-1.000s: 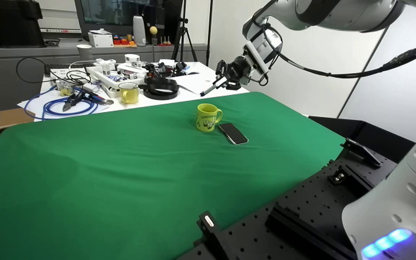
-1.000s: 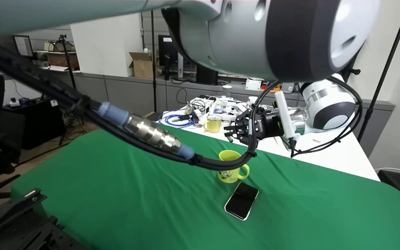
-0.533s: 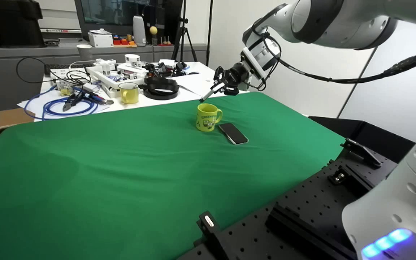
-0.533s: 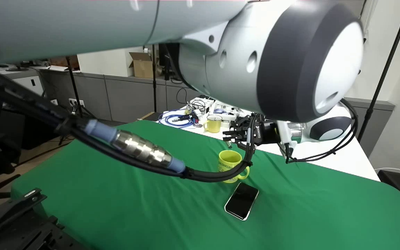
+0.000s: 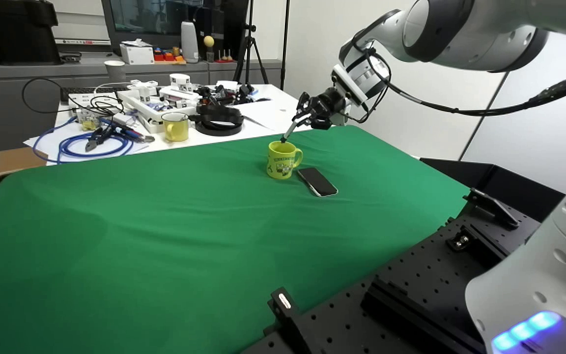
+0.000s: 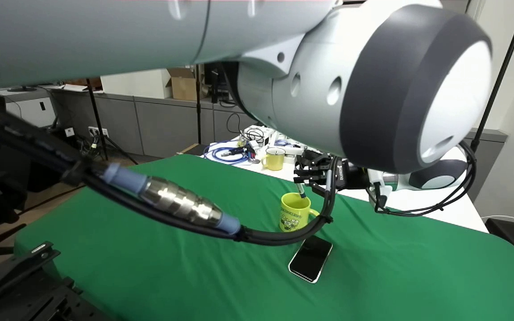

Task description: Put the marker into the mug.

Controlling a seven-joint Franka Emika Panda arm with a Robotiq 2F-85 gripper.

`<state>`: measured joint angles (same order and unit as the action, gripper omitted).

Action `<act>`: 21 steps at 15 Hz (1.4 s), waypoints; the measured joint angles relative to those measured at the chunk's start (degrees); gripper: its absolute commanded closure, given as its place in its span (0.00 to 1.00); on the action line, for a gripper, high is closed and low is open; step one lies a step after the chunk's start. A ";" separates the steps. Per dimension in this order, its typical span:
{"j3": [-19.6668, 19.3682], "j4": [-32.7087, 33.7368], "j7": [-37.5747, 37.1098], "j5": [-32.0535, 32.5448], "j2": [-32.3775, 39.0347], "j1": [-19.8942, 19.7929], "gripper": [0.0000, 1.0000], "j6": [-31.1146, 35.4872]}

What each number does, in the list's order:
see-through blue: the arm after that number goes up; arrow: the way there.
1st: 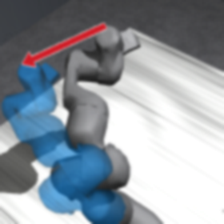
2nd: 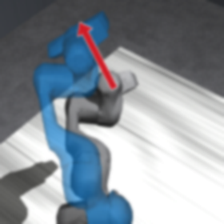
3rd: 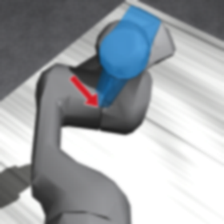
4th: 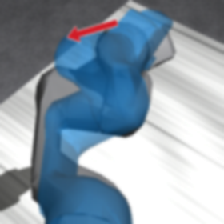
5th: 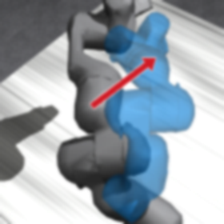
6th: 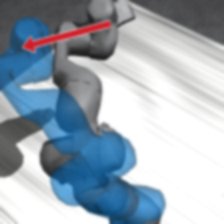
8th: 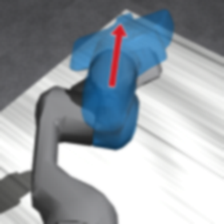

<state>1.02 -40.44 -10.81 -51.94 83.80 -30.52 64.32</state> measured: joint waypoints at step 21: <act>0.05 -2.06 -5.85 -3.16 0.07 -1.01 0.96 0.86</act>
<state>1.07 -42.50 -16.66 -55.11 83.87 -31.54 65.18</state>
